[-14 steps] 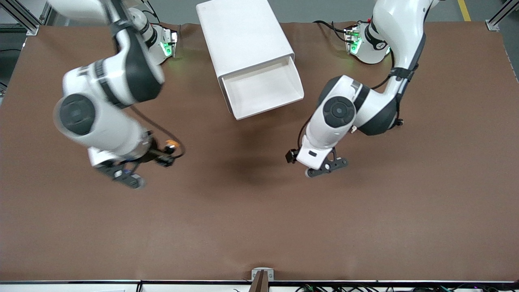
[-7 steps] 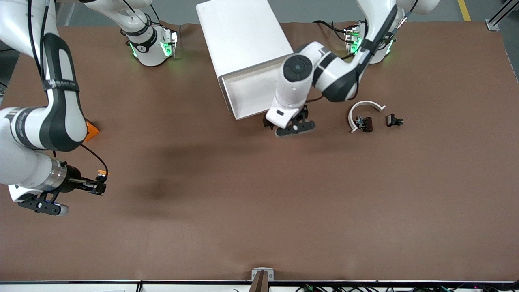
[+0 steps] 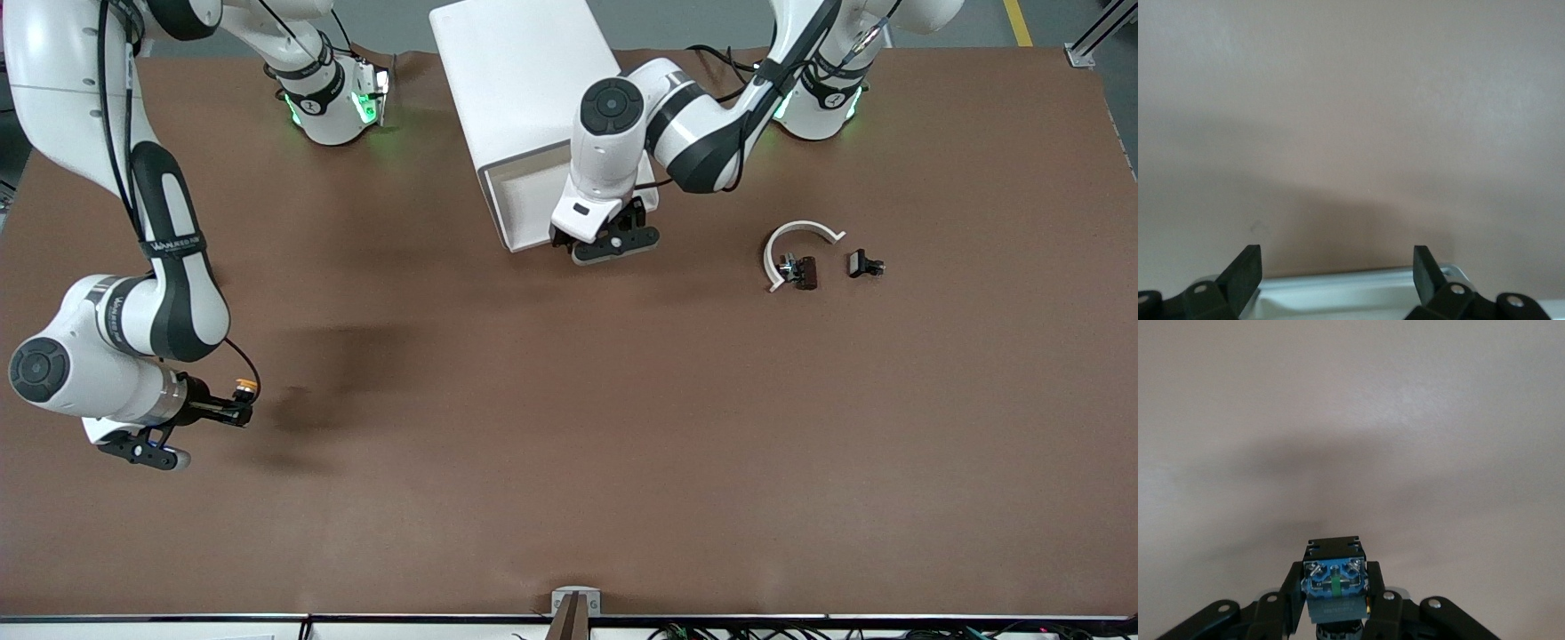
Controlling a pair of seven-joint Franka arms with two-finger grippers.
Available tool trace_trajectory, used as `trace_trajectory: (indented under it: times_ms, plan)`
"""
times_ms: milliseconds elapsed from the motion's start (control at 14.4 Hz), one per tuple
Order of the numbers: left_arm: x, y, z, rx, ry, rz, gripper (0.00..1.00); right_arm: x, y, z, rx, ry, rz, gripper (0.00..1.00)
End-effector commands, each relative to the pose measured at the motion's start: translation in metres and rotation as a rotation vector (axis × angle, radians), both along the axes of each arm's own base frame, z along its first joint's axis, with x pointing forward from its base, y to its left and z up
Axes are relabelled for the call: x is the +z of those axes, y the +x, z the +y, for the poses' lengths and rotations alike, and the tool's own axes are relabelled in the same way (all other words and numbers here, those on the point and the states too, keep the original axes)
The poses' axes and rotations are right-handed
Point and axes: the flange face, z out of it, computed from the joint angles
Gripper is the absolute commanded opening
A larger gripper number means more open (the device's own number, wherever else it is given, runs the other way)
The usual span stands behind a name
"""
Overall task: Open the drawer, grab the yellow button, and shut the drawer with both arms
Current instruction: 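Push the drawer shut with the left gripper while the right gripper sets the button down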
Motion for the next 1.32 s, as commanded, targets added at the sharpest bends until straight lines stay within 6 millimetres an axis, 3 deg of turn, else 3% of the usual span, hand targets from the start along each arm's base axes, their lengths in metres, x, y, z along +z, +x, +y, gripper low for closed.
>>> trace_trajectory:
  times_ms: [0,487,1043,1112,1182,1251]
  plan:
    - [0.004,-0.023,-0.01,0.052,-0.011,0.045,1.0,-0.011,0.001,-0.006,0.027,-0.025,0.004,0.0]
    - [0.001,-0.041,-0.022,0.193,-0.132,0.252,1.0,-0.035,0.001,-0.042,0.075,-0.063,-0.028,0.0]
    - [-0.015,-0.062,-0.04,0.227,-0.164,0.367,1.0,-0.058,-0.001,-0.053,0.076,-0.066,-0.036,0.01]
    - [-0.014,-0.065,-0.043,0.228,-0.171,0.375,1.0,-0.058,0.0,-0.051,0.079,-0.066,-0.038,0.79]
    - [-0.014,-0.069,-0.047,0.222,-0.171,0.379,1.0,-0.058,0.0,-0.051,0.079,-0.066,-0.038,1.0]
    - [-0.013,-0.068,-0.047,0.221,-0.173,0.376,1.0,-0.054,0.001,-0.054,0.087,-0.067,-0.043,1.0]
